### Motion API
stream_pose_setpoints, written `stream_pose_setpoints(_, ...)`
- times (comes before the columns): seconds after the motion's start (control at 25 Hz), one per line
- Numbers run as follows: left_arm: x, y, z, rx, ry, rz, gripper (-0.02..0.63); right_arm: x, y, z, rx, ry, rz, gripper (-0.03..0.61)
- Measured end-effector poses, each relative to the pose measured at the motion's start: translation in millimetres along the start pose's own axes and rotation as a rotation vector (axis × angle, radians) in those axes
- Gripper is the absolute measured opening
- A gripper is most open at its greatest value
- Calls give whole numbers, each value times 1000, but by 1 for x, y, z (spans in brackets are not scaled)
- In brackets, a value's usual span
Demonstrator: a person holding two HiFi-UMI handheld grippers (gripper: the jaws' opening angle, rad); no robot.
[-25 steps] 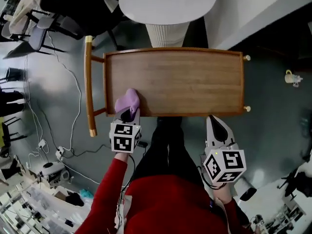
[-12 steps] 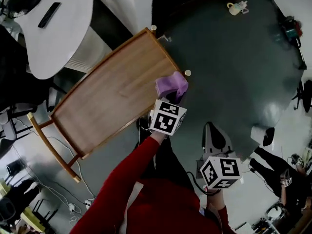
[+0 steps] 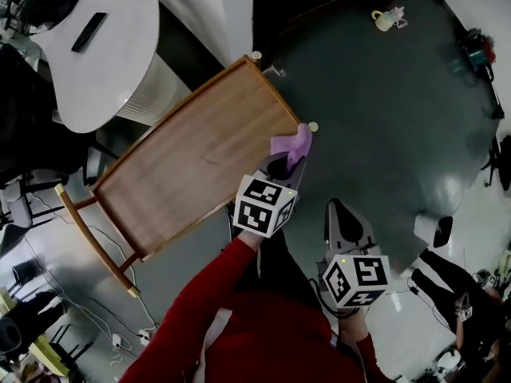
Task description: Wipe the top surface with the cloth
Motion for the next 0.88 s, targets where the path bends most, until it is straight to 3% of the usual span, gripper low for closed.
stream_pose_setpoints(0.16, 37, 68, -35, 79, 59, 185, 49, 30, -30, -30, 136, 106, -2, 3)
stream_pose_setpoints(0.36, 56, 175, -106, 358, 151, 373, 49, 67, -71, -81, 324, 254, -5, 3)
stream_pose_setpoints(0.48, 43, 248, -141, 541, 209, 463, 49, 79, -97, -127, 457, 339, -10, 3)
stream_pose_setpoints(0.64, 18, 325, -153, 747, 257, 574, 49, 89, -115, -185, 618, 448, -4, 3)
stream_pose_setpoints(0.76, 6, 355, -146, 825, 254, 630, 49, 97, -116, -214, 693, 490, 26, 3)
stream_pose_setpoints(0.88, 6, 364, -135, 852, 183, 654, 49, 106, -113, -229, 736, 506, 72, 3)
Point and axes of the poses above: the fingertips, and each gripper's own axes: y backward along the fingers, z to its right, x out of its top, the point moved 7 cm from there along y, backward along the fingers, and after that the axes turned 10 degrees about x, right-handed, at the moved point
